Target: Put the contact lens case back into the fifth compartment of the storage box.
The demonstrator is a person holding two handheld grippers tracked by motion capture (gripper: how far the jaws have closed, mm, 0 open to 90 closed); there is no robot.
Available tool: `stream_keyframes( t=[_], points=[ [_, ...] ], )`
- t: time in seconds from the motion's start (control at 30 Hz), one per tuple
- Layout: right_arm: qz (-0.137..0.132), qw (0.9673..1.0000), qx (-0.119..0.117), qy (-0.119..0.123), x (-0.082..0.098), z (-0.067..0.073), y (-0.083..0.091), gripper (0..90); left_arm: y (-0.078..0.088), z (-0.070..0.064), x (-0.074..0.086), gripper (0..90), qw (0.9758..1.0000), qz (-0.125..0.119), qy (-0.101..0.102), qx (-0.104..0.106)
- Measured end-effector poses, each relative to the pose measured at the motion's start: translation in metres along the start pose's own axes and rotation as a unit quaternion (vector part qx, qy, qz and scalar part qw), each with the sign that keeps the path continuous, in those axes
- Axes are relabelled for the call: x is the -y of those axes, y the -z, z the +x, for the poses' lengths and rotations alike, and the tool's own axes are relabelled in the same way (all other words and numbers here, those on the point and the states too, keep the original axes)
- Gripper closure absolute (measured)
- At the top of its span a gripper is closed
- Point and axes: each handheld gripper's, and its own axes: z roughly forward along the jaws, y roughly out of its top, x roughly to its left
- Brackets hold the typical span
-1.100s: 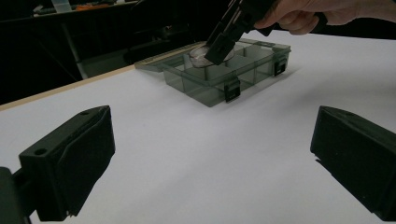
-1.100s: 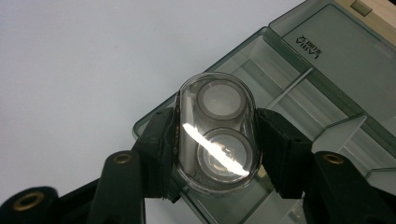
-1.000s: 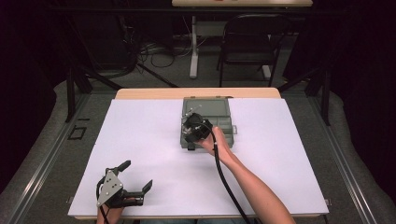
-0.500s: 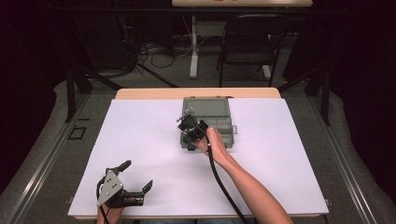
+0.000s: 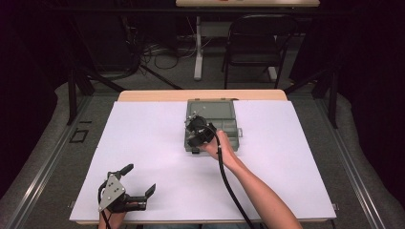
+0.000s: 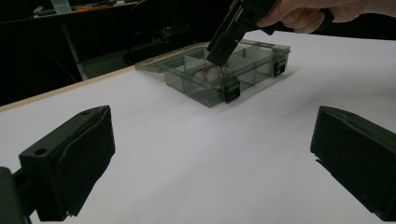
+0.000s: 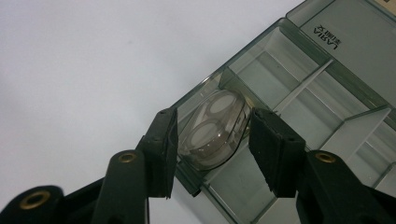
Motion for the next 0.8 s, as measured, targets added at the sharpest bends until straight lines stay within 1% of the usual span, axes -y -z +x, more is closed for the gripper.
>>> stream_keyframes(
  t=[0.13, 0.17, 0.23, 0.3, 0.33, 0.4, 0.43, 0.53, 0.6, 0.8],
  points=[
    [-0.013, 0.9998, -0.018, 0.0, 0.004, -0.002, 0.009, 53.3, 0.0, 0.0, 0.0, 0.1, 1.0, 0.0, 0.001, 0.0],
    [-0.016, 0.9996, -0.022, -0.003, 0.006, -0.002, 0.011, 52.1, 0.001, 0.0, 0.0, 0.0, 1.0, 0.001, 0.0, 0.0],
    [-0.025, 0.9993, -0.028, 0.002, 0.009, -0.004, 0.015, 48.2, 0.001, 0.0, 0.0, 0.1, 1.0, 0.0, 0.001, -0.002],
    [-0.031, 0.9987, -0.04, 0.0, 0.012, -0.005, 0.02, 43.9, 0.002, 0.001, 0.0, 0.0, 1.0, 0.0, 0.001, -0.001],
    [-0.031, 0.9987, -0.04, 0.0, 0.012, -0.005, 0.02, 43.9, 0.002, 0.001, 0.0, 0.0, 1.0, 0.0, 0.001, -0.001],
    [-0.036, 0.9983, -0.046, 0.0, 0.016, -0.006, 0.025, 37.4, 0.001, 0.001, 0.0, 0.0, 1.0, 0.001, 0.002, -0.002],
    [-0.044, 0.9976, -0.053, 0.003, 0.019, -0.007, 0.03, 30.4, 0.002, 0.0, 0.001, 0.0, 1.0, 0.0, 0.001, -0.001],
    [-0.052, 0.9968, -0.06, 0.005, 0.024, -0.009, 0.037, 20.5, 0.003, 0.0, 0.001, 0.0, 1.0, 0.001, 0.0, -0.003],
    [-0.057, 0.9962, -0.066, 0.006, 0.028, -0.01, 0.042, 15.9, 0.003, 0.001, 0.001, 0.0, 1.0, 0.0, 0.001, -0.003],
    [-0.071, 0.9945, -0.076, 0.015, 0.042, -0.015, 0.06, 10.1, 0.002, 0.0, 0.001, 0.1, 1.0, 0.001, 0.001, -0.002]
  ],
)
